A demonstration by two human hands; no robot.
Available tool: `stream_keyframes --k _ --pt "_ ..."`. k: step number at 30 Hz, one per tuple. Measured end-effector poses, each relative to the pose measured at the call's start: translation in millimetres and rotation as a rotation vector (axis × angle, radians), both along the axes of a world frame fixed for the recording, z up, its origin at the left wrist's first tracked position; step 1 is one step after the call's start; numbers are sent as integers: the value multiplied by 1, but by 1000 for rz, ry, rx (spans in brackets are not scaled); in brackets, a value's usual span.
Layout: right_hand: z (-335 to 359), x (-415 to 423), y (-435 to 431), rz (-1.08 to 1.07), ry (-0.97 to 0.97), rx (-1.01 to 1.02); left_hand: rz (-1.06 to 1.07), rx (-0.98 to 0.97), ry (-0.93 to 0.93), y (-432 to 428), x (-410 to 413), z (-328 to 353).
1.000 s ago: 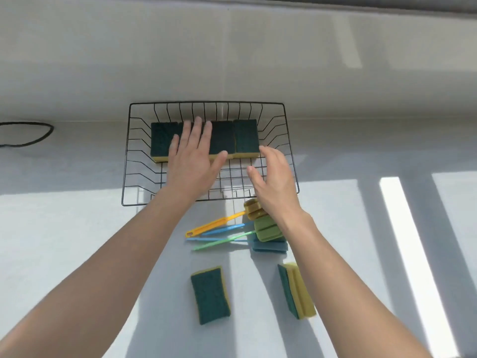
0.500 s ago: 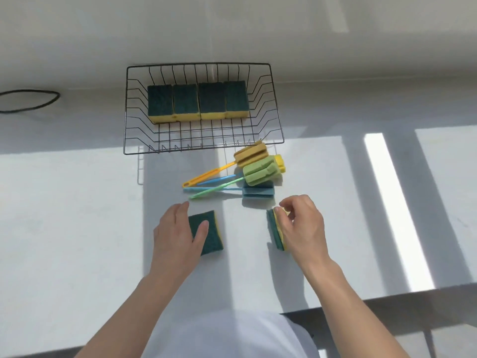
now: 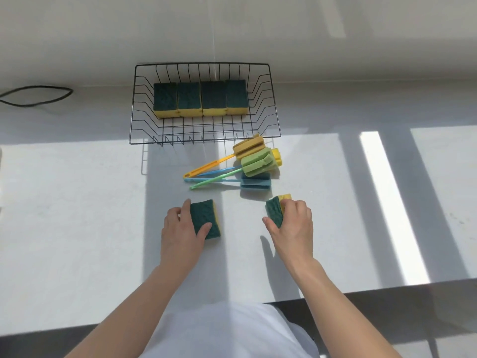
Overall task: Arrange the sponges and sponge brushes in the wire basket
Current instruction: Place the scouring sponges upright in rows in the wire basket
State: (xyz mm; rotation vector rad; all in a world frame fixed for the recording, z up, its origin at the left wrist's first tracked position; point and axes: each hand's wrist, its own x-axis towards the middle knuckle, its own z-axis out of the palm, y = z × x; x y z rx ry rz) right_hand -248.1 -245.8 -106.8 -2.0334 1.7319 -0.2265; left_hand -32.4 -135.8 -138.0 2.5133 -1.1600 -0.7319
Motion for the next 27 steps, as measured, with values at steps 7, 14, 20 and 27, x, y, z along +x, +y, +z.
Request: stream_keyframes --k 7,14,20,27 --pt "-8 -13 -16 -120 -50 58 254 -47 274 -2 5 -11" --pt "-15 -22 -25 -202 -295 177 330 -103 347 -7 2 -6" --pt "-6 -6 -15 -297 -489 290 343 -148 400 -12 12 1" --pt "14 29 -13 -243 -658 280 387 -319 458 -25 35 29"
